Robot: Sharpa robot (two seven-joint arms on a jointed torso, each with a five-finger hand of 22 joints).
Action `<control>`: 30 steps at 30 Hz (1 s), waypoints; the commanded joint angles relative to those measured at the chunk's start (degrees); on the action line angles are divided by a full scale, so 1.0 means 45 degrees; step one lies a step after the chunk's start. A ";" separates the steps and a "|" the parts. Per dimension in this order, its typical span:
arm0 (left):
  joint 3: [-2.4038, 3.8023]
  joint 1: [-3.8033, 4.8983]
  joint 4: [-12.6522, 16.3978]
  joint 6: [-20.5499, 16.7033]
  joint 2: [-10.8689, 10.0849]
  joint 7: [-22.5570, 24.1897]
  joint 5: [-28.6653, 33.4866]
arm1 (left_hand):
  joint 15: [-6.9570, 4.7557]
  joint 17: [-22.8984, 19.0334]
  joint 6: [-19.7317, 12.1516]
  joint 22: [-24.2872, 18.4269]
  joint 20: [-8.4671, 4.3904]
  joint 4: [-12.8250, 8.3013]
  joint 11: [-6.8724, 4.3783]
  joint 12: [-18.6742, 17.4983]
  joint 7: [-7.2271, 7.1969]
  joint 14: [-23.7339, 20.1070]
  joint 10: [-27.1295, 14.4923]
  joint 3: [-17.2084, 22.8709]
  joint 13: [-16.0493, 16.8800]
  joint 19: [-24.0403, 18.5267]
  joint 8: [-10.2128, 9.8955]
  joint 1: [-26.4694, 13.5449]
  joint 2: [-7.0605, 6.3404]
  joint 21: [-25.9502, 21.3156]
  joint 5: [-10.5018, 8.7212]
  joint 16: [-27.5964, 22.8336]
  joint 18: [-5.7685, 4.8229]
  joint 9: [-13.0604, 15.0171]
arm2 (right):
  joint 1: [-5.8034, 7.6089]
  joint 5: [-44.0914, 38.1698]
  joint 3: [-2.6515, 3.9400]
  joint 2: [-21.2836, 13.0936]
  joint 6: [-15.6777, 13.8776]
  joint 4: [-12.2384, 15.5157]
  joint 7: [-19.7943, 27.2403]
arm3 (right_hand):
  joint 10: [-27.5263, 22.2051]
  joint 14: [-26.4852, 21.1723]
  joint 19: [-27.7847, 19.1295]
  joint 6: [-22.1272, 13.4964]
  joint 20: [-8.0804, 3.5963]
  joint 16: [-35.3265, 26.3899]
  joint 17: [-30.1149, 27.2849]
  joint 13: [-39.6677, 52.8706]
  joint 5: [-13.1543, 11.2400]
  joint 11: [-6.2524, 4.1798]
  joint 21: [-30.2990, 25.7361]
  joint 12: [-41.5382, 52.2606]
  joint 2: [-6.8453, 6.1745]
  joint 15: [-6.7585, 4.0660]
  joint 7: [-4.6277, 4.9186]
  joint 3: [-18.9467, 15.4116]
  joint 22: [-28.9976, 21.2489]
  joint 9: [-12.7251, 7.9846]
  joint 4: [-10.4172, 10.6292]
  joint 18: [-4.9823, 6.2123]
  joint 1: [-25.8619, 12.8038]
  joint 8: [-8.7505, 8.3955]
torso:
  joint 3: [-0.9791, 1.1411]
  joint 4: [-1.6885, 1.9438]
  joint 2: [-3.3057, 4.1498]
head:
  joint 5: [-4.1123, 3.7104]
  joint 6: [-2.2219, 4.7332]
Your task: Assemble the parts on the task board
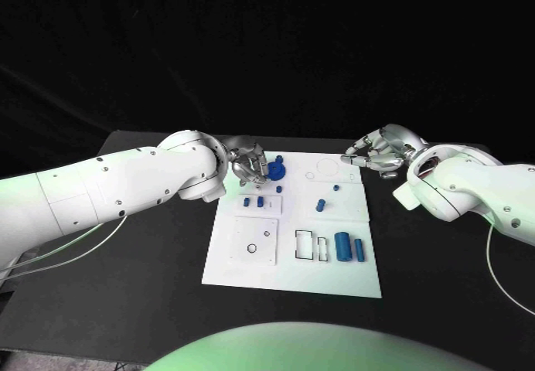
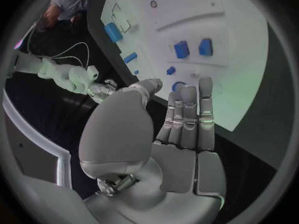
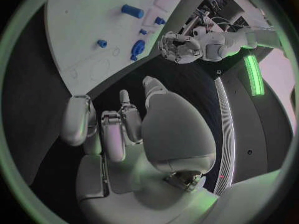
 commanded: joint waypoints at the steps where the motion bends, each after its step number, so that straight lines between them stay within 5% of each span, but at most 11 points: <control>1: -0.0071 -0.0006 -0.0128 -0.1384 0.0199 0.3071 -0.2428 | 0.0039 -0.0221 0.0234 -0.0062 0.0130 -0.0270 0.0029 -0.0454 -0.0152 -0.0098 0.0009 0.0152 -0.0492 0.0097 -0.0523 0.0215 -0.0179 -0.0183 -0.0176 0.0041 0.0296 -0.0448 | -0.0008 -0.0120 0.0000 0.0015 -0.0056 0.0008 0.0268 | -0.0088 0.1099 -0.0096 -0.0066 0.0015 -0.0077 0.2196 0.0309 0.0080 -0.0034 -0.0062 -0.0058 -0.0030 -0.0086 -0.0041 0.0065 0.0342 0.0016 -0.0002 0.0170 -0.0094 0.0055 | -0.0012 -0.0024 0.0033 | -0.0028 0.0048; 4: -0.0159 -0.0022 -0.0348 -0.1235 0.0458 0.3512 -0.3776 | 0.0124 -0.0322 0.0580 -0.0089 0.0194 -0.0409 0.0125 -0.0938 -0.0341 -0.0167 -0.0232 0.0116 -0.0950 0.0112 -0.0985 0.0137 -0.0335 -0.0359 -0.0832 0.0230 0.0303 -0.0823 | -0.0008 -0.0129 0.0000 0.0027 -0.0069 0.0005 0.0296 | -0.0097 0.1096 -0.0105 -0.0077 0.0014 -0.0082 0.2183 0.0300 0.0096 -0.0034 -0.0083 -0.0066 -0.0028 -0.0087 -0.0040 0.0081 0.0332 0.0017 -0.0012 0.0175 -0.0076 0.0053 | -0.0010 -0.0033 0.0032 | -0.0008 0.0062; 11: -0.0254 -0.0058 -0.1004 -0.0705 0.1025 0.3760 -0.5621 | 0.0042 0.0454 0.1028 0.0023 0.0163 -0.0609 0.0078 -0.1197 -0.0511 0.0556 -0.0256 -0.0165 -0.1355 0.0414 -0.1575 0.0027 -0.0437 -0.0335 -0.1228 0.1371 0.0326 -0.1217 | -0.0008 -0.0136 0.0000 0.0060 -0.0074 0.0001 0.0316 | -0.0108 0.1085 -0.0120 -0.0085 0.0013 -0.0100 0.2137 0.0286 0.0106 -0.0034 -0.0117 -0.0078 -0.0027 -0.0088 -0.0040 0.0094 0.0313 0.0017 -0.0016 0.0182 -0.0065 0.0053 | -0.0014 -0.0011 0.0023 | -0.0058 0.0067; 15: -0.0268 -0.0065 -0.1249 -0.0352 0.1206 0.3746 -0.6069 | -0.0077 0.0501 0.1304 0.0121 0.0081 -0.0772 0.0077 -0.1530 -0.0556 0.0651 -0.0437 -0.0355 -0.1693 0.0503 -0.1989 0.0051 -0.0406 -0.0358 -0.1963 0.1699 0.0344 -0.1441 | -0.0009 -0.0137 0.0000 0.0071 -0.0075 -0.0001 0.0316 | -0.0108 0.1085 -0.0120 -0.0085 0.0013 -0.0100 0.2137 0.0286 0.0106 -0.0034 -0.0117 -0.0078 -0.0027 -0.0088 -0.0040 0.0094 0.0313 0.0017 -0.0016 0.0182 -0.0065 0.0053 | -0.0007 -0.0014 0.0026 | -0.0063 0.0074; 30: -0.0294 -0.0235 -0.1783 0.0785 0.1699 0.3611 -0.6822 | -0.0246 0.1458 0.2332 0.0950 -0.0133 -0.0890 -0.0063 -0.2093 -0.0395 0.1659 0.0108 -0.0380 -0.2329 0.1308 -0.2657 0.0043 -0.0330 0.0973 -0.2127 0.3056 0.0124 -0.1699 | -0.0009 -0.0140 0.0000 0.0092 -0.0217 -0.0017 0.0379 | -0.0670 0.0952 -0.0395 -0.0161 0.0010 -0.0311 0.1638 -0.0425 0.0136 -0.0030 -0.0704 -0.0721 -0.0044 -0.0089 -0.0030 0.0205 -0.0026 0.0029 -0.0011 0.0304 -0.0036 0.0058 | -0.0011 -0.0004 0.0024 | -0.0100 0.0055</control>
